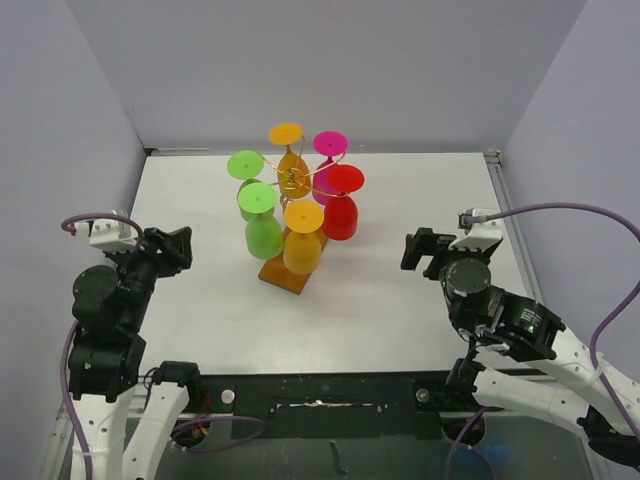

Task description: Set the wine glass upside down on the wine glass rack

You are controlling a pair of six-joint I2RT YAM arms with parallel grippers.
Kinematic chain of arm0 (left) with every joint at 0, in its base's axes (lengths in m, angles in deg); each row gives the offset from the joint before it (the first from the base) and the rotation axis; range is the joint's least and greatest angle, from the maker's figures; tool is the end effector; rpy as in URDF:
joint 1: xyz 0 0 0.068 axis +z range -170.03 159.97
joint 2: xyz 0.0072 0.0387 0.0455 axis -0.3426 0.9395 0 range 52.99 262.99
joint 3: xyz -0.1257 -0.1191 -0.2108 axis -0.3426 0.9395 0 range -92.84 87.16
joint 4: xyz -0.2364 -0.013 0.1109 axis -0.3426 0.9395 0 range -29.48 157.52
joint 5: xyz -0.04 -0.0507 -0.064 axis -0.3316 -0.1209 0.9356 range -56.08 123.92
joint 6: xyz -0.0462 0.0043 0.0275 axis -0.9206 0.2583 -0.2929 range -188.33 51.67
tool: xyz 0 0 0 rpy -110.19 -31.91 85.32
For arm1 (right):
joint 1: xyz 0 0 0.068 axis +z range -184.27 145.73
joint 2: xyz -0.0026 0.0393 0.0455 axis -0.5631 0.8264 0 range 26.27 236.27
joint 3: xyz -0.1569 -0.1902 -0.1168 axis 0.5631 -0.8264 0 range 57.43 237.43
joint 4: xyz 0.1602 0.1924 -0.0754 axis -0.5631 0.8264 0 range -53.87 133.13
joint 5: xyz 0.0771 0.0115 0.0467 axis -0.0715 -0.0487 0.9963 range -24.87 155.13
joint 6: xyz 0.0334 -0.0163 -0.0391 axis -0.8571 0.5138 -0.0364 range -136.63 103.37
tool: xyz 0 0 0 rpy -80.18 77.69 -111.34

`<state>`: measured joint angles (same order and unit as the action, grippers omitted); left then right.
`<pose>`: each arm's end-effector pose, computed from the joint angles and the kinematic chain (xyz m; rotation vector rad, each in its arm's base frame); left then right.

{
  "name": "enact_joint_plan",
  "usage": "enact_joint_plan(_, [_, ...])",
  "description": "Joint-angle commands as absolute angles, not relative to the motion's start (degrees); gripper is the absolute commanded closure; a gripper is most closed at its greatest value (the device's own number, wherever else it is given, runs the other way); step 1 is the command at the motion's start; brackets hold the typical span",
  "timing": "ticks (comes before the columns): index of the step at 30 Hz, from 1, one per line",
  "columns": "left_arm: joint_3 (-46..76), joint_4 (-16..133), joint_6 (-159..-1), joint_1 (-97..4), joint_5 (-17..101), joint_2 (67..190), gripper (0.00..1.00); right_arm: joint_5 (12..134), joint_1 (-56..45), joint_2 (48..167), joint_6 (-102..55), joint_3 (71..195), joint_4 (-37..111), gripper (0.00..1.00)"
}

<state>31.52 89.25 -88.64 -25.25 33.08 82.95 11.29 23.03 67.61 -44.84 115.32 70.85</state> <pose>0.0952 -0.0082 0.3997 -0.2260 1.6186 -0.3305 0.0943 0.0937 0.3855 0.1729 1.7515 0.1962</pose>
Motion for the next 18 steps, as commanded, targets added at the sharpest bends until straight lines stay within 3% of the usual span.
enact_joint_plan(1, [31.2, 90.1, -88.9, -25.6, 31.0, 79.6, 0.41, 7.7, 22.9, 64.8, -45.8, 117.7, 72.0, 0.02])
enact_joint_plan(18, [30.5, 92.1, -89.5, -25.6, 30.3, 77.5, 0.40, 7.8, 22.9, 59.5, -44.1, 122.6, 76.5, 0.02])
